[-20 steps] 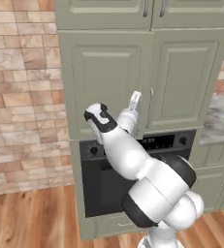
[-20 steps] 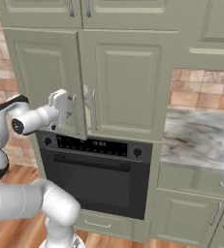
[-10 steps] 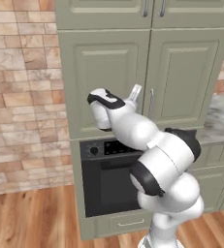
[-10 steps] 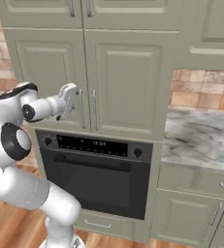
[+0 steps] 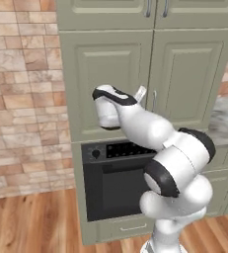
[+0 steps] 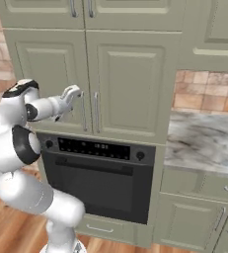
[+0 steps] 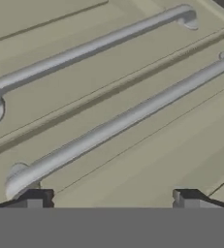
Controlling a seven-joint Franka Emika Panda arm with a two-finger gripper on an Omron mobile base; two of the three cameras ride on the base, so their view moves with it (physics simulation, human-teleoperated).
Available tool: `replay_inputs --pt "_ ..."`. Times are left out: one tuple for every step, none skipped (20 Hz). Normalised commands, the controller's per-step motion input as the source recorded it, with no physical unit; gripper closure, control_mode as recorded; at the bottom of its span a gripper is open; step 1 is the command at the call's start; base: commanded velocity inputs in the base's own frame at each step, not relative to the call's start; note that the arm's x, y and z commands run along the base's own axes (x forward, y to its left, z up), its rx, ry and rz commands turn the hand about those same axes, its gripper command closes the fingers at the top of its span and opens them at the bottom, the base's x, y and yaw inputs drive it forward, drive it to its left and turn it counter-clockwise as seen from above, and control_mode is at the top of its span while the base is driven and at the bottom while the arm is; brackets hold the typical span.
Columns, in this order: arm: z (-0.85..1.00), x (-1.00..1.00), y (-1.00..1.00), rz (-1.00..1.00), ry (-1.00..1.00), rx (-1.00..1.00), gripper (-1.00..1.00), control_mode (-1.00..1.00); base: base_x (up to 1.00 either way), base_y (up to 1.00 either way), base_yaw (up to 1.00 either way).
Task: Pick the mug and place it in the sink. Pick the bowl and place it in the open cabinet and then close the cabinet.
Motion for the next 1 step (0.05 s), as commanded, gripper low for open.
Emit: replay_inputs --pt "0.0 0.08 -0.02 0.0 0.0 0.13 -1.0 -1.0 0.0 0.0 0.0"
